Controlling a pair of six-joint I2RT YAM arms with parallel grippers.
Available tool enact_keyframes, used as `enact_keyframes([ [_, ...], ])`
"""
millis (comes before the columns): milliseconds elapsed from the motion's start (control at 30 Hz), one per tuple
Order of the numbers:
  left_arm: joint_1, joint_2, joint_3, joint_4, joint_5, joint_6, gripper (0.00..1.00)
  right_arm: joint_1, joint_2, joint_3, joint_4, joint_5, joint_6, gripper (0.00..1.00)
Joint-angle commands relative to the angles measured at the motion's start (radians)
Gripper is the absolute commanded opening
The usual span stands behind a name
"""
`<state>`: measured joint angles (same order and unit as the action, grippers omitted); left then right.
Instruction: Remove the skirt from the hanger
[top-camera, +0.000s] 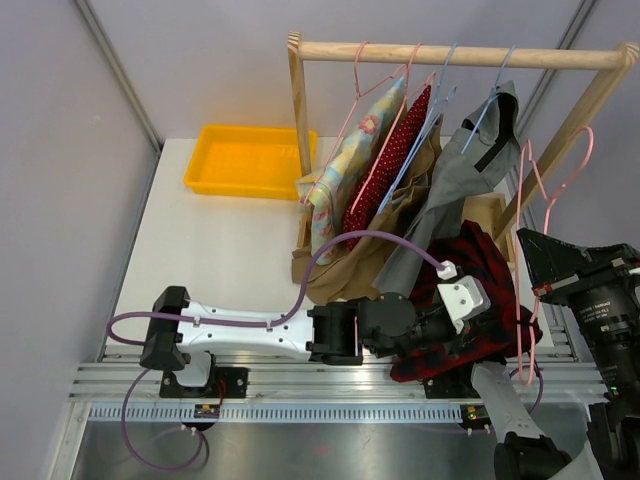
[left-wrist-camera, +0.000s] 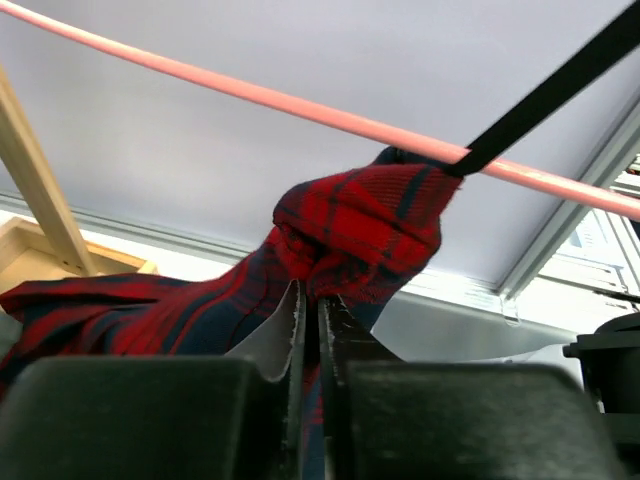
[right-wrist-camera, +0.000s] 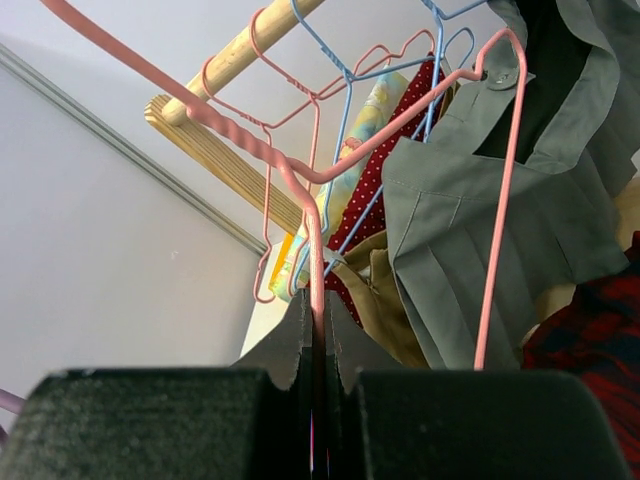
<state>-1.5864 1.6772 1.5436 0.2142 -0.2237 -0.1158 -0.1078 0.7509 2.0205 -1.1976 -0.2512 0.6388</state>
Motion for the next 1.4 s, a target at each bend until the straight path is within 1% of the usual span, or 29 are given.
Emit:
enact_keyframes([
  [0, 0.009, -0.048, -0.022, 0.053, 0.021, -0.033, 0.0, -0.001, -0.022, -0.04, 0.114, -0.034, 0.042, 0.0],
  [33, 0.009, -0.063, -0.031, 0.041, 0.018, -0.045, 0.0, -0.001, -0.041, -0.058, 0.131, -0.03, 0.041, 0.0],
  [67, 0.006, -0.074, -0.03, 0.018, -0.024, -0.05, 0.0, 0.0, -0.047, -0.089, 0.144, -0.028, 0.041, 0.0],
  [100, 0.0, -0.106, -0.028, -0.028, -0.034, -0.05, 0.0, -0.001, -0.044, -0.092, 0.144, -0.025, 0.036, 0.0],
  [133, -0.009, -0.123, -0.043, -0.039, -0.039, -0.02, 0.0, -0.001, -0.044, -0.097, 0.15, -0.022, 0.023, 0.0],
  [167, -0.024, -0.144, -0.059, -0.042, -0.084, -0.001, 0.0, -0.001, -0.047, -0.115, 0.159, -0.019, 0.016, 0.0],
  [200, -0.053, -0.18, -0.069, -0.055, -0.107, 0.016, 0.0, -0.001, -0.047, -0.121, 0.17, -0.01, 0.009, 0.0],
  [267, -0.076, -0.209, -0.071, -0.085, -0.141, 0.031, 0.0, -0.001, -0.054, -0.152, 0.187, 0.01, -0.013, 0.0],
  [333, -0.107, -0.246, -0.071, -0.111, -0.14, 0.034, 0.0, -0.001, -0.07, -0.184, 0.214, 0.053, -0.027, 0.0],
  [400, -0.142, -0.261, -0.05, -0.14, -0.128, 0.036, 0.0, -0.001, -0.094, -0.262, 0.271, 0.078, -0.028, 0.0],
  [467, -0.165, -0.26, 0.008, -0.177, -0.118, 0.051, 0.0, -0.001, -0.105, -0.328, 0.303, 0.107, -0.028, 0.0],
  [533, -0.205, -0.232, 0.055, -0.243, -0.117, 0.073, 0.0, -0.001, -0.108, -0.357, 0.325, 0.15, -0.016, 0.0],
  [633, -0.263, -0.205, 0.118, -0.295, -0.121, 0.088, 0.0, -0.001, -0.101, -0.404, 0.365, 0.197, -0.027, 0.0],
  [767, -0.337, -0.177, 0.136, -0.311, -0.062, 0.088, 0.0, -0.001, -0.07, -0.448, 0.424, 0.294, -0.071, 0.0],
  [833, -0.388, -0.171, 0.138, -0.326, -0.059, 0.094, 0.0, -0.001, -0.042, -0.459, 0.469, 0.322, -0.091, 0.0],
  [900, -0.435, -0.169, 0.132, -0.371, -0.106, 0.093, 0.0, -0.001, -0.007, -0.46, 0.507, 0.322, -0.1, 0.0],
  [933, -0.446, -0.172, 0.109, -0.386, -0.138, 0.078, 0.0, -0.001, 0.005, -0.46, 0.521, 0.304, -0.102, 0.0],
  [1000, -0.454, -0.194, 0.072, -0.447, -0.247, 0.035, 0.0, -0.001, 0.045, -0.448, 0.549, 0.284, -0.099, 0.0],
  [1033, -0.454, -0.207, 0.038, -0.47, -0.293, -0.016, 0.0, 0.0, 0.057, -0.441, 0.558, 0.258, -0.096, 0.0],
  [1067, -0.454, -0.221, -0.024, -0.524, -0.389, -0.047, 0.0, -0.001, 0.071, -0.427, 0.575, 0.233, -0.091, 0.0],
  [1100, -0.451, -0.241, -0.063, -0.553, -0.438, -0.082, 0.0, -0.001, 0.102, -0.419, 0.581, 0.216, -0.088, 0.0],
  [1133, -0.451, -0.281, -0.097, -0.585, -0.488, -0.158, 0.0, -0.001, 0.117, -0.41, 0.589, 0.184, -0.082, 0.0],
  [1167, -0.442, -0.309, -0.165, -0.658, -0.556, -0.198, 0.0, -0.001, 0.132, -0.395, 0.599, 0.176, -0.079, 0.0],
  [1200, -0.434, -0.333, -0.195, -0.702, -0.586, -0.285, 0.0, -0.001, 0.16, -0.388, 0.607, 0.173, -0.074, 0.0],
  [1233, -0.426, -0.387, -0.218, -0.754, -0.612, -0.338, 0.0, -0.001, 0.172, -0.385, 0.621, 0.173, -0.076, 0.0],
  [1267, -0.406, -0.414, -0.268, -0.86, -0.659, -0.388, 0.0, 0.0, 0.183, -0.382, 0.647, 0.182, -0.073, 0.0],
  [1333, -0.391, -0.482, -0.322, -0.942, -0.706, -0.506, 0.0, -0.001, 0.226, -0.378, 0.684, 0.202, -0.077, 0.0],
  [1367, -0.379, -0.544, -0.344, -1.011, -0.72, -0.542, 0.0, -0.001, 0.246, -0.368, 0.711, 0.211, -0.08, 0.0],
])
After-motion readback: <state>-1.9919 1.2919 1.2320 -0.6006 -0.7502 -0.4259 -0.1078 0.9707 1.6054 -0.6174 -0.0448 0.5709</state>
